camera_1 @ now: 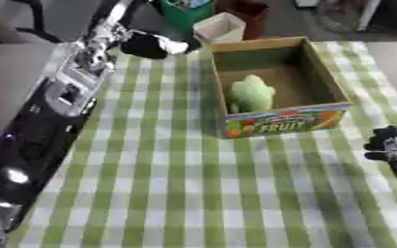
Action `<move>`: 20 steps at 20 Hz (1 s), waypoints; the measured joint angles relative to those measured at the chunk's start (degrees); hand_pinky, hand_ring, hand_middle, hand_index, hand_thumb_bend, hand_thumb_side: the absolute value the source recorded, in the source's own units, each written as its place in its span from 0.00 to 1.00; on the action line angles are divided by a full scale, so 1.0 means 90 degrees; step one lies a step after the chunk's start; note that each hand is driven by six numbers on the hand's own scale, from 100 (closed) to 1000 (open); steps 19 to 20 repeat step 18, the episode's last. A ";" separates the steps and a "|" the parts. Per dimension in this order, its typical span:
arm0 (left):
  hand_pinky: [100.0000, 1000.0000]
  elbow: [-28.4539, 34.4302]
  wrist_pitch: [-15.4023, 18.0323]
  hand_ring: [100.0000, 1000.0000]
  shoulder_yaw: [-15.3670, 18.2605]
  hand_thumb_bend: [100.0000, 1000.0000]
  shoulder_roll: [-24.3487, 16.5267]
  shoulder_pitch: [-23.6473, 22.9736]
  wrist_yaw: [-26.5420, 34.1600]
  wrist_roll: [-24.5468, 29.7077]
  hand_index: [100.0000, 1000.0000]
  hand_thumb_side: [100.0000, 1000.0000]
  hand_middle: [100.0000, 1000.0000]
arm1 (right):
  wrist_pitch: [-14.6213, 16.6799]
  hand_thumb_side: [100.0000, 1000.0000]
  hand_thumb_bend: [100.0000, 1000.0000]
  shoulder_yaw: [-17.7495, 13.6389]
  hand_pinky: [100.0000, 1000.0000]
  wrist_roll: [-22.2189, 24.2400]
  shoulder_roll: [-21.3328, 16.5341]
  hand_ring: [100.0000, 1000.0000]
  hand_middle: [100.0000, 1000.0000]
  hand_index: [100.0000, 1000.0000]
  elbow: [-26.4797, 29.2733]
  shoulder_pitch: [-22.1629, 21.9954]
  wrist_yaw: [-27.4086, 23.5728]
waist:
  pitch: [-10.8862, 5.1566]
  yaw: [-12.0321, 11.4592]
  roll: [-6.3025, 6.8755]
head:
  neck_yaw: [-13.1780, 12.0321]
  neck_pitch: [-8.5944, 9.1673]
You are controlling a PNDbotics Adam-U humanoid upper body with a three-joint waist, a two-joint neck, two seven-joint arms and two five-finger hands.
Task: Pick up objects on the table and place them in the box.
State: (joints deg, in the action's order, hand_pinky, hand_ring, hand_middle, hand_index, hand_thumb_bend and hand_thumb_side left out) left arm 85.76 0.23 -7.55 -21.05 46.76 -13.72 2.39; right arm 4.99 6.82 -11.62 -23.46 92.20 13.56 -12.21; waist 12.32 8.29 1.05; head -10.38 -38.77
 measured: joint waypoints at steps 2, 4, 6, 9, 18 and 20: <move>0.50 0.0263 -0.0099 0.62 0.0147 0.48 -0.0118 -0.0320 0.0424 -0.0063 0.64 0.00 0.59 | 0.0004 0.56 0.00 -0.0014 0.57 -0.0007 0.0000 0.58 0.51 0.63 -0.0001 -0.0001 0.0000 | -0.0006 -0.0028 -0.0007 | 0.0028 -0.0014; 0.49 0.0481 -0.0188 0.63 0.0293 0.46 -0.0192 -0.0648 0.0763 -0.0130 0.64 0.00 0.59 | 0.0012 0.56 0.00 -0.0018 0.57 -0.0016 0.0000 0.58 0.51 0.63 -0.0001 -0.0005 0.0000 | -0.0035 -0.0061 -0.0015 | 0.0044 -0.0056; 0.49 0.0700 -0.0271 0.62 0.0456 0.45 -0.0238 -0.1017 0.1045 -0.0198 0.64 0.01 0.59 | 0.0023 0.56 0.00 -0.0039 0.57 -0.0028 0.0000 0.58 0.51 0.63 -0.0001 -0.0017 0.0000 | -0.0055 -0.0088 -0.0015 | 0.0047 -0.0066; 0.49 0.0938 -0.0399 0.62 0.0682 0.46 -0.0247 -0.1543 0.1401 -0.0327 0.64 0.04 0.58 | 0.0030 0.56 0.00 -0.0054 0.57 -0.0038 0.0000 0.58 0.51 0.63 -0.0001 -0.0054 0.0000 | -0.0055 -0.0131 -0.0018 | 0.0058 -0.0146; 0.49 0.1364 -0.0645 0.63 0.1091 0.47 -0.0214 -0.2449 0.1821 -0.0584 0.64 0.12 0.59 | 0.0045 0.56 0.00 -0.0115 0.58 -0.0103 0.0000 0.58 0.51 0.63 -0.0001 -0.0110 0.0000 | -0.0056 -0.0224 -0.0061 | 0.0221 -0.0501; 0.49 0.1364 -0.0645 0.63 0.1091 0.47 -0.0214 -0.2449 0.1821 -0.0584 0.64 0.12 0.59 | 0.0045 0.56 0.00 -0.0115 0.58 -0.0103 0.0000 0.58 0.51 0.63 -0.0001 -0.0110 0.0000 | -0.0056 -0.0224 -0.0061 | 0.0221 -0.0501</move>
